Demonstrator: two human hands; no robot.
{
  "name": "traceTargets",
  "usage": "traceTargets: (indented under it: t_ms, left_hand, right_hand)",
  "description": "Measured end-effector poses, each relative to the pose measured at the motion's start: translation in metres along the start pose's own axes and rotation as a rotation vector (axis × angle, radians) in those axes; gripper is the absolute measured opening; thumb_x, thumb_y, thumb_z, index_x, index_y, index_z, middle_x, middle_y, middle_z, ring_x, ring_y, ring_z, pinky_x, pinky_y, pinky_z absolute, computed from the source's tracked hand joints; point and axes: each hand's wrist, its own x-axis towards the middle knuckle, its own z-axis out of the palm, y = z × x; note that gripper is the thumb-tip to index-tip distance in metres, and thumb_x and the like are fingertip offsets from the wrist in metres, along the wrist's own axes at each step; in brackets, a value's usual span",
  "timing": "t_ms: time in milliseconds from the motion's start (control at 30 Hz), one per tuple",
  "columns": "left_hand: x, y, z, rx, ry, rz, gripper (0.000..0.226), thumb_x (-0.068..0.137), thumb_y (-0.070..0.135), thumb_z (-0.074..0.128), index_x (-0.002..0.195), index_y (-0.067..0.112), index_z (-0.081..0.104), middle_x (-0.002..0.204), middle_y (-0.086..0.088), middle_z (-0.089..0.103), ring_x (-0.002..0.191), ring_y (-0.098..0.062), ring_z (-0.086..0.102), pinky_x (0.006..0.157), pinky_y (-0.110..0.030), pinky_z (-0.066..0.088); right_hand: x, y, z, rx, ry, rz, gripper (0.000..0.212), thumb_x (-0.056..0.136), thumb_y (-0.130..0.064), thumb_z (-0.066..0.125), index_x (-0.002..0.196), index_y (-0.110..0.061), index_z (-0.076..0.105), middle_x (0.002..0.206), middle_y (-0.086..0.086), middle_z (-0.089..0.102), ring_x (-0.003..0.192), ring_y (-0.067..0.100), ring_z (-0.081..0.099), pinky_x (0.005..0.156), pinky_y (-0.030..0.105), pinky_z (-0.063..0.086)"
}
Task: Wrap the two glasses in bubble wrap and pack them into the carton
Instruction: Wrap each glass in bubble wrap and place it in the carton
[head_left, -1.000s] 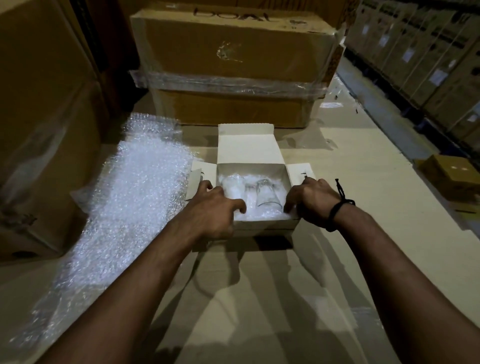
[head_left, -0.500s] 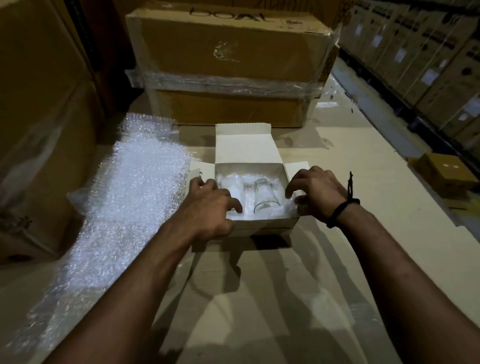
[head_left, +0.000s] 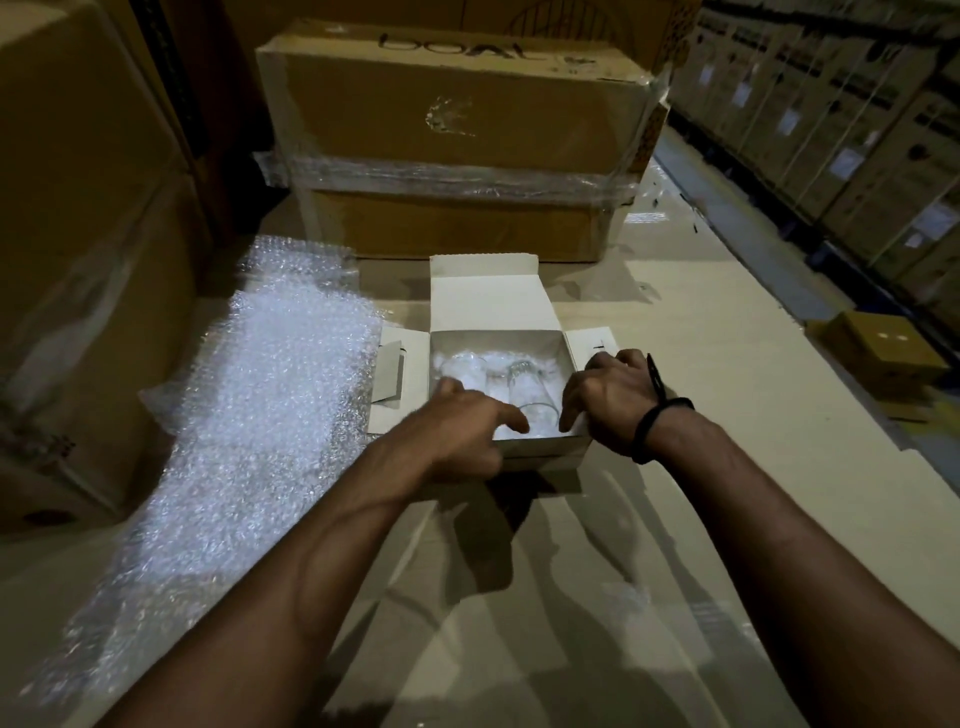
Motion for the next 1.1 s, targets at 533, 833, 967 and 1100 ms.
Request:
traceTargets:
  t_ms: [533, 833, 967, 1100]
  left_hand:
    - [-0.023, -0.009, -0.018, 0.169, -0.113, -0.136, 0.057, 0.074, 0.037, 0.045, 0.130, 0.036, 0.053, 0.120, 0.003, 0.067, 0.122, -0.018, 0.051, 0.112, -0.047, 0.009]
    - [-0.016, -0.028, -0.003, -0.061, 0.128, -0.075, 0.042, 0.097, 0.050, 0.035, 0.105, 0.032, 0.072, 0.106, 0.007, 0.070, 0.118, -0.012, 0.049, 0.113, -0.047, 0.004]
    - [-0.005, -0.033, -0.006, 0.265, 0.224, -0.193, 0.041, 0.092, 0.056, 0.048, 0.092, 0.027, 0.076, 0.124, 0.009, 0.060, 0.126, -0.021, 0.038, 0.108, -0.050, 0.012]
    - [0.012, -0.032, -0.008, 0.463, 0.070, -0.279, 0.029, 0.081, 0.047, 0.064, 0.097, 0.024, 0.071, 0.126, 0.002, 0.057, 0.126, -0.027, 0.035, 0.107, -0.054, 0.014]
  right_hand:
    - [0.002, -0.006, 0.010, -0.077, -0.118, 0.060, 0.046, 0.090, -0.012, 0.047, 0.113, -0.049, 0.061, 0.130, -0.013, 0.055, 0.133, 0.023, 0.028, 0.111, 0.055, -0.001]
    - [0.013, 0.010, -0.001, 0.064, -0.085, 0.102, 0.021, 0.092, -0.046, 0.046, 0.096, -0.042, 0.067, 0.124, -0.015, 0.058, 0.136, 0.021, 0.026, 0.109, 0.062, -0.008]
    - [0.016, 0.006, 0.004, -0.010, -0.066, 0.151, 0.030, 0.079, -0.063, 0.058, 0.093, -0.040, 0.071, 0.149, -0.006, 0.034, 0.144, 0.023, 0.011, 0.108, 0.064, -0.010]
    - [0.027, 0.002, 0.016, 0.001, -0.069, 0.200, 0.035, 0.067, -0.064, 0.070, 0.088, -0.035, 0.069, 0.155, -0.004, 0.023, 0.146, 0.026, 0.003, 0.109, 0.066, -0.008]
